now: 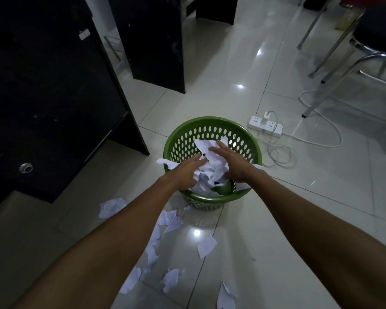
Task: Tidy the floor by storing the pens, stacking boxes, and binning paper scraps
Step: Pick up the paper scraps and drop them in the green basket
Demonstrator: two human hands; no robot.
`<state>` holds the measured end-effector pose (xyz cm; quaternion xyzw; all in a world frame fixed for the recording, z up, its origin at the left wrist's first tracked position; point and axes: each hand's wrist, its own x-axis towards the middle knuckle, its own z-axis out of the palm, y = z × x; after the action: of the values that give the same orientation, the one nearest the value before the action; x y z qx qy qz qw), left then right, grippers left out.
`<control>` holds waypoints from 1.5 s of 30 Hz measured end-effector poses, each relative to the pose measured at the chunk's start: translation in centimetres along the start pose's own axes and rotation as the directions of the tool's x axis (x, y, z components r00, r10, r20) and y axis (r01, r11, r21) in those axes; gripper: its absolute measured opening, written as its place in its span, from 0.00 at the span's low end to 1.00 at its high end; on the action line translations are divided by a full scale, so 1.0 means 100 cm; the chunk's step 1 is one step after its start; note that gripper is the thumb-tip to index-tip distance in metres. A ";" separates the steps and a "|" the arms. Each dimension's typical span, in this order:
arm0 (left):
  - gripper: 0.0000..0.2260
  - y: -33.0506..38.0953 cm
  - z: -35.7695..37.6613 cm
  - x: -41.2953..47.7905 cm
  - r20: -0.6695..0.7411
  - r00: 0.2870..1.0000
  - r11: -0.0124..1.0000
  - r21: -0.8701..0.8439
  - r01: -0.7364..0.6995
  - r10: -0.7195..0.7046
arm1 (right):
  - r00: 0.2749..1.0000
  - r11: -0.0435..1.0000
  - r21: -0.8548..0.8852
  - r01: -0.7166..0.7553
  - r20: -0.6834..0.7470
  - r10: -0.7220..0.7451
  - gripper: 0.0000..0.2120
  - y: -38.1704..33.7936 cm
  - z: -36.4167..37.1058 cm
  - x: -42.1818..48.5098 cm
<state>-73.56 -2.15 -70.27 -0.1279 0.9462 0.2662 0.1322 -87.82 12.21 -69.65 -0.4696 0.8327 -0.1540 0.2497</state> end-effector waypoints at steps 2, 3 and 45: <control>0.37 0.001 0.002 -0.002 0.011 1.000 0.996 -0.091 0.016 -0.015 | 1.000 0.999 0.036 -0.018 0.009 0.017 0.52 0.004 0.004 -0.001; 0.38 0.002 0.003 -0.002 0.008 1.000 0.989 -0.144 0.025 -0.024 | 1.000 0.998 0.060 -0.027 -0.012 0.028 0.52 0.006 0.005 -0.001; 0.26 -0.123 0.162 -0.255 -0.353 0.829 0.901 -0.176 0.395 -0.433 | 0.860 0.910 -0.222 0.349 -0.310 -0.406 0.35 -0.065 0.134 -0.118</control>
<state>-42.97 0.83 -81.23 -0.3857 0.8892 0.2460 -0.0074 -70.56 18.74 -74.34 -0.6072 0.7646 -0.2147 0.0248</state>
